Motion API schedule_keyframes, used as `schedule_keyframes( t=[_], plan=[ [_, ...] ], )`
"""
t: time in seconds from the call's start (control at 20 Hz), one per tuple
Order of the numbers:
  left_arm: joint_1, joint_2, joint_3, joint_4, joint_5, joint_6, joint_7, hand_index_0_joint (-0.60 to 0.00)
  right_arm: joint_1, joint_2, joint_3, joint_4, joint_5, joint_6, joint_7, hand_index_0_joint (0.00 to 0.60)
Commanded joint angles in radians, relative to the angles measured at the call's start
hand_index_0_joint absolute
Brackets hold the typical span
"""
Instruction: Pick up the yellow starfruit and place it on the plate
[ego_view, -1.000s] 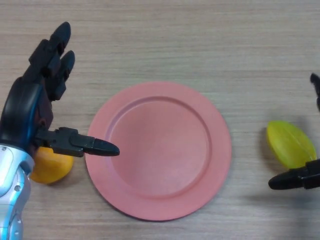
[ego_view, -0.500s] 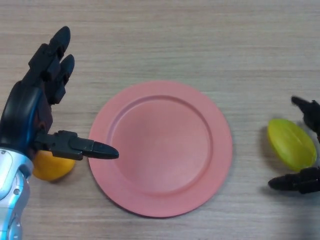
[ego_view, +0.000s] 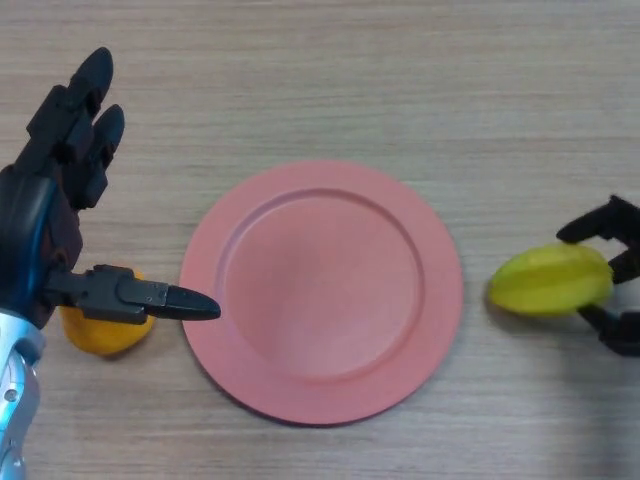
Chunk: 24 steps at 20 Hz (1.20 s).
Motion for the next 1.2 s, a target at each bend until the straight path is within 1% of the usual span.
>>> schedule_keyframes(
  t=[0.05, 0.1, 0.15, 0.2, 0.3, 0.4, 0.55, 0.65, 0.7, 0.75, 0.8, 0.85, 0.9, 0.95, 1.0, 1.1, 1.2],
  plan=[
    [-0.018, 0.031, 0.068, -0.068, -0.044, -0.11, 0.002, 0.0, -0.045, -0.009, -0.009, -0.114, 0.051, -0.012, -0.009, 0.6],
    [-0.014, 0.029, 0.07, -0.065, -0.05, -0.122, 0.01, 0.0, -0.053, -0.002, 0.01, -0.138, 0.043, 0.007, 0.009, 0.6],
    [-0.013, 0.029, 0.071, -0.065, -0.051, -0.126, 0.013, 0.0, -0.059, 0.0, 0.016, -0.142, 0.042, 0.008, 0.012, 0.6],
    [-0.008, 0.029, 0.075, -0.069, -0.06, -0.122, 0.013, 0.0, -0.072, 0.005, 0.026, -0.144, 0.041, -0.012, -0.004, 0.6],
    [-0.005, 0.028, 0.078, -0.075, -0.067, -0.122, 0.018, 0.0, -0.091, 0.012, 0.034, -0.154, 0.054, -0.013, -0.012, 0.6],
    [-0.007, 0.032, 0.086, -0.08, -0.079, -0.115, 0.018, 0.0, -0.098, 0.012, 0.034, -0.157, 0.06, -0.033, -0.025, 0.6],
    [-0.013, 0.037, 0.086, -0.074, -0.071, -0.118, 0.017, 0.0, -0.101, 0.02, 0.032, -0.202, 0.111, 0.013, -0.013, 0.6],
    [-0.02, 0.04, 0.087, -0.073, -0.071, -0.114, 0.02, 0.0, -0.102, 0.021, 0.035, -0.24, 0.136, 0.047, 0.014, 0.6],
    [-0.02, 0.039, 0.085, -0.075, -0.073, -0.109, 0.018, 0.0, -0.081, 0.026, 0.031, -0.282, 0.214, 0.042, 0.048, 0.6],
    [-0.02, 0.039, 0.084, -0.075, -0.074, -0.105, 0.017, 0.0, -0.073, 0.02, 0.029, -0.29, 0.23, 0.031, 0.066, 0.6],
    [-0.017, 0.036, 0.08, -0.064, -0.069, -0.122, 0.014, 0.0, -0.059, 0.008, 0.011, -0.284, 0.252, -0.065, 0.096, 0.6],
    [-0.017, 0.036, 0.078, -0.061, -0.064, -0.129, 0.015, 0.0, -0.057, 0.008, 0.005, -0.277, 0.26, -0.095, 0.096, 0.6],
    [-0.018, 0.036, 0.078, -0.06, -0.062, -0.127, 0.014, 0.0, -0.053, 0.007, 0.0, -0.282, 0.269, -0.097, 0.105, 0.45],
    [-0.019, 0.037, 0.077, -0.06, -0.061, -0.124, 0.014, 0.0, -0.05, 0.006, -0.004, -0.286, 0.275, -0.1, 0.112, 0.35],
    [-0.021, 0.037, 0.074, -0.06, -0.054, -0.117, 0.012, 0.0, -0.043, 0.004, -0.013, -0.292, 0.3, -0.112, 0.128, 0.199],
    [-0.027, 0.038, 0.066, -0.06, -0.037, -0.097, 0.007, 0.0, -0.032, -0.003, -0.028, -0.297, 0.343, -0.142, 0.172, 0.0],
    [-0.03, 0.039, 0.063, -0.059, -0.036, -0.088, 0.0, 0.0, -0.038, -0.008, -0.026, -0.276, 0.327, -0.188, 0.181, 0.0]
  ],
)
